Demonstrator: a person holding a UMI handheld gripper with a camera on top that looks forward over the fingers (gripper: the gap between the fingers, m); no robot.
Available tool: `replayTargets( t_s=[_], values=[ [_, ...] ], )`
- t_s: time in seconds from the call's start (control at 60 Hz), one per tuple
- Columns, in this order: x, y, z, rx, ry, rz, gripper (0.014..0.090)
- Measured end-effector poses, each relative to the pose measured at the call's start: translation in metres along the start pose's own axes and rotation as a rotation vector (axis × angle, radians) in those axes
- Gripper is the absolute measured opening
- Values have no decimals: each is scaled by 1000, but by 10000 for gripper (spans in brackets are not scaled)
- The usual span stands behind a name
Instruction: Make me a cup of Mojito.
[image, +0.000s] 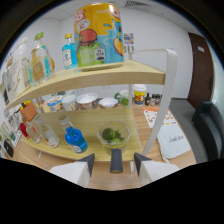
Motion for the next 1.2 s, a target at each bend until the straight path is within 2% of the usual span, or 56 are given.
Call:
replayTargets(
  t_s=[0.067,0.25,0.383,0.617,0.867,1.2],
  values=[
    [1,0,9,-12,2,2,640],
    [-1,3,19,-56,-11,22,354],
    [1,2,19,-59,-1,13,186],
    [2,-1,12,-50,30,-3,167],
    [-9,-5,-32,32,52,26,160],
    [-54,59,-63,13,40,47,160]
  ],
)
